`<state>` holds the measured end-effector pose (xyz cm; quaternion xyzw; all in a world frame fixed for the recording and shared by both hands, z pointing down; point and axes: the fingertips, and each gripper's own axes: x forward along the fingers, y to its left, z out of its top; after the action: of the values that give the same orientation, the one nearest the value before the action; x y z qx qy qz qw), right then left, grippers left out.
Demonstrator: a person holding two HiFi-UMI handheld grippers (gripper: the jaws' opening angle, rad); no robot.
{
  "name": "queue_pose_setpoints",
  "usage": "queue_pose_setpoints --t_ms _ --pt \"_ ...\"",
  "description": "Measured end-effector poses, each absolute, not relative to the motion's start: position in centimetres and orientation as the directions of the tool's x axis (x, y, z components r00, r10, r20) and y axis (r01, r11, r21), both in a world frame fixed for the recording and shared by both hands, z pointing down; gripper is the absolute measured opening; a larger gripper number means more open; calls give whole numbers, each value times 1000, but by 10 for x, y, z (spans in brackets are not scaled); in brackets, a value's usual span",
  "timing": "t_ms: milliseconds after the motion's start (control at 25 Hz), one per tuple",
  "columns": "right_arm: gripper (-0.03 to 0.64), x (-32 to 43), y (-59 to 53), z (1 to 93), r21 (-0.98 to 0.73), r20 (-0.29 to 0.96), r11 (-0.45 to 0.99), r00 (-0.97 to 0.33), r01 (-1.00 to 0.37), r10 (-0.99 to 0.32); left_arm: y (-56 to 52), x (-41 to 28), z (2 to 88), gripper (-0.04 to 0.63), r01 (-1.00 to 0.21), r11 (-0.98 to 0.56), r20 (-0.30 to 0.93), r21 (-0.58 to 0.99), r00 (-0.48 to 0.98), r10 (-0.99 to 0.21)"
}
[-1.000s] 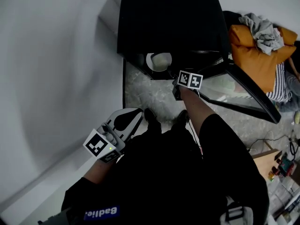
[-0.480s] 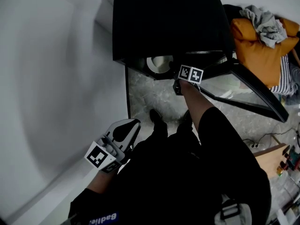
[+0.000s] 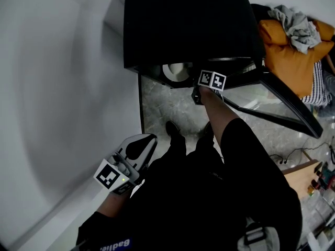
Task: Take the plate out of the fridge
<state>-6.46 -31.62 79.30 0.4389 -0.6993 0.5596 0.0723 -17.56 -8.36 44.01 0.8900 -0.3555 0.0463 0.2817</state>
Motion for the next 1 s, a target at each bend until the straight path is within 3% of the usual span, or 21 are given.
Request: queue_pose_setpoints --t_ms 320,640,1000 --pt "144 -76 -317 796 -760 592 -59 -652 -647 -475 -85 -180 450 8 -668 -562 280 488 729 -624" --pt "86 -73 -311 795 -862 491 -173 -701 -476 -517 -84 -188 456 8 -673 -541 275 505 719 -638" --pt "74 -85 -302 791 -900 430 -176 -749 -398 -504 -84 -185 458 8 -661 -546 278 515 731 -623"
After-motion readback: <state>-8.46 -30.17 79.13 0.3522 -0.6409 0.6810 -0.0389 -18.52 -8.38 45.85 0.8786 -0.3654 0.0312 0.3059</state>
